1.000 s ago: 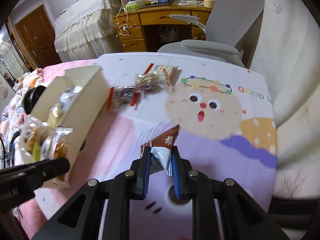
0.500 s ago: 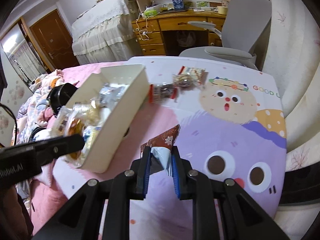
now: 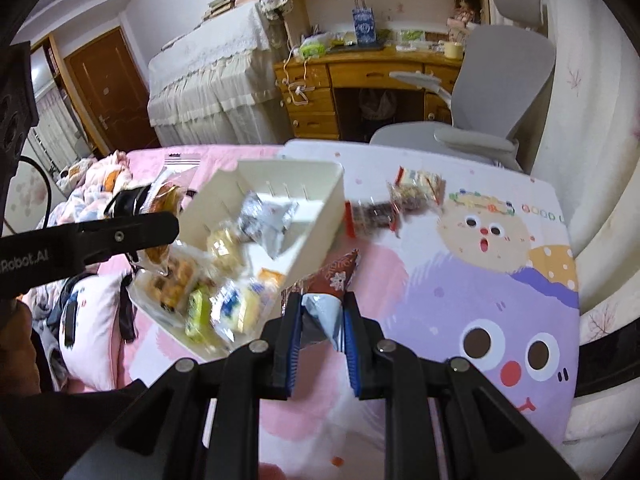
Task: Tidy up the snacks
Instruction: 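Carry the candy packet and chocolate packet into the tray and open both tools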
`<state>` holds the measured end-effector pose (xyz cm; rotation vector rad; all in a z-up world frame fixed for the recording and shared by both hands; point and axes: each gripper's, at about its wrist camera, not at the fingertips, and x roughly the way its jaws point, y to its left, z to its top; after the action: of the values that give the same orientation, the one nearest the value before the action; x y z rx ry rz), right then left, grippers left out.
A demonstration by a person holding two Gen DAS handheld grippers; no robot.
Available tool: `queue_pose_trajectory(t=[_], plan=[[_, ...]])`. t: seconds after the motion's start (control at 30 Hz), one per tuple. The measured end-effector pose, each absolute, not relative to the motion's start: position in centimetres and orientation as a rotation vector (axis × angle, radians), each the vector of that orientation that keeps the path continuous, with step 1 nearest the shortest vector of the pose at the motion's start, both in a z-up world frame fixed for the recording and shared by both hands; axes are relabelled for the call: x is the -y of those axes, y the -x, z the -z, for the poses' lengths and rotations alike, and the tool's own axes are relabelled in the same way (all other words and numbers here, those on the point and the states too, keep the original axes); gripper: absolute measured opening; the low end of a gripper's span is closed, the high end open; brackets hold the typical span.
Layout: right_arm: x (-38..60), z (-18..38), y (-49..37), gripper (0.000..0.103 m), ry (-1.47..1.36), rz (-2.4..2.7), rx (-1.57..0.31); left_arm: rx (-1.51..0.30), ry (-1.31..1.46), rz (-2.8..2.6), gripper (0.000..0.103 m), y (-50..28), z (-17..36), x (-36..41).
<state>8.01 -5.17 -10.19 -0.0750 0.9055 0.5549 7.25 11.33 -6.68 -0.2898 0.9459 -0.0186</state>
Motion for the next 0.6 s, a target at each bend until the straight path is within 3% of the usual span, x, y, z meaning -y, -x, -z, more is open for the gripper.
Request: queue_pose_trajectory(t=[0.6], plan=[[-5.1, 10.4, -4.4, 0.02, -0.022, -0.487, -0.803, -1.019, 0.206, 0.151, 0.02, -8.5, 8.7, -22.9]])
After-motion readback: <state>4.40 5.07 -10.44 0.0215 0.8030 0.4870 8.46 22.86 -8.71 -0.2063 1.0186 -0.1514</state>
